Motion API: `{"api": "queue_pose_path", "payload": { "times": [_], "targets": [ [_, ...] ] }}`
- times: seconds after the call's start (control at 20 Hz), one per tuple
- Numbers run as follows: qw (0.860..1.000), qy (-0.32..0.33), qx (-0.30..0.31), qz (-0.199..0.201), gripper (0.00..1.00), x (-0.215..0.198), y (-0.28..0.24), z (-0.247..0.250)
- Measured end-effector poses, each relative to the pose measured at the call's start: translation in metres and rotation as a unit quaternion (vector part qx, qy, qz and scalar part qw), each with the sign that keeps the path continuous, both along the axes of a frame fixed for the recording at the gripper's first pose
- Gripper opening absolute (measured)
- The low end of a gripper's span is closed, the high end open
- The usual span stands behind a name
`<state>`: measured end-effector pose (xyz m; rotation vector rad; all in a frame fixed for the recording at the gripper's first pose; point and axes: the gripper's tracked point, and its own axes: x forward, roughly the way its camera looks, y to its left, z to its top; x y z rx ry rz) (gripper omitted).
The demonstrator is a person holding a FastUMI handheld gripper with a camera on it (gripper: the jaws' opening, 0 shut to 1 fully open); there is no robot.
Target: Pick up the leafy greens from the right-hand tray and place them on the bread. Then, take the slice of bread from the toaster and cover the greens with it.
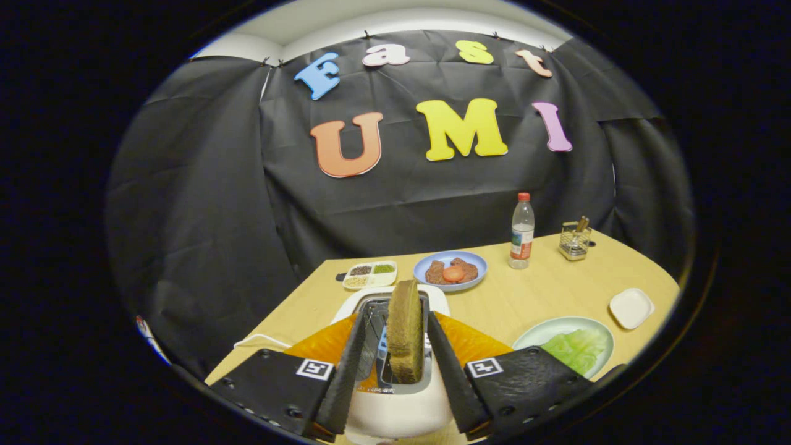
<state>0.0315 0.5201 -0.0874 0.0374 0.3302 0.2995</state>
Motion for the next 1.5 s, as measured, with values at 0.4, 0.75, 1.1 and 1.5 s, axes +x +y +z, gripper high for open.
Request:
{"api": "queue_pose_path", "payload": {
  "times": [0.4,0.75,1.1,1.5],
  "targets": [
    [1.0,0.009,-0.006,-0.002,0.15,0.011,0.001,0.002],
    [0.999,-0.009,0.022,0.031,0.1,-0.003,0.002,0.039],
    [0.995,-0.019,0.088,0.049,0.1,-0.013,-0.018,0.084],
    [0.992,-0.051,0.114,0.029,0.1,-0.02,-0.078,0.132]
  ]
}}
